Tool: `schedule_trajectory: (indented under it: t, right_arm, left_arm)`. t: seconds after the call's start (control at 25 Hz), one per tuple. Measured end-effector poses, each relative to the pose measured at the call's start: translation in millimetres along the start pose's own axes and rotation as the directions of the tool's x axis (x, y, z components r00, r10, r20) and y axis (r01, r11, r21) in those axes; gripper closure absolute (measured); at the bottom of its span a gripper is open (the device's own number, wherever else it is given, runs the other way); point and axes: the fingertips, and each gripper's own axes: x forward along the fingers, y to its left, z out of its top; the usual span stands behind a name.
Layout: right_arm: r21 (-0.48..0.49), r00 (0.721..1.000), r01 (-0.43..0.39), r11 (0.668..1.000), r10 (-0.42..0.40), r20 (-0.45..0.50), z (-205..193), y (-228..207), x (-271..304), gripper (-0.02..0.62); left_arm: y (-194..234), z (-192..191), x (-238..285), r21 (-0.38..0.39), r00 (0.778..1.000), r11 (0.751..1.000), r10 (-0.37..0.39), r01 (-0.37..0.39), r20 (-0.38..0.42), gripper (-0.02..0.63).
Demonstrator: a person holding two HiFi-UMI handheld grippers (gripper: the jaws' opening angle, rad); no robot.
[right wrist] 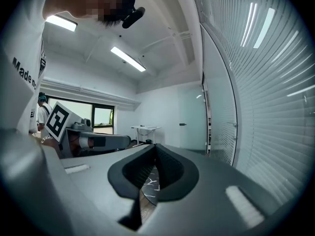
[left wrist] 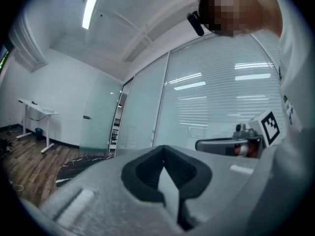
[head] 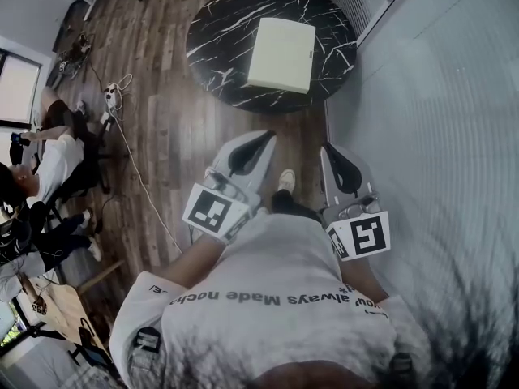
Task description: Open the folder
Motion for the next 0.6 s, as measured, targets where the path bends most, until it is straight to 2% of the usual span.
schedule_trajectory:
  t: [0.36, 0.6]
  right_arm:
    - [0.007, 0.999, -0.034, 0.999, 0.034, 0.003, 4, -88, 34, 0.594]
    - [0.014, 0.999, -0.050, 0.999, 0.050, -0.013, 1, -125, 51, 0.594]
  left_arm:
    - [20, 2, 91, 0.012, 0.999, 0.999, 0.038, -0.038, -0.023, 0.603]
    - [33, -5, 126, 0.006, 0.996, 0.998, 0.069, -0.069, -0.048, 0.603]
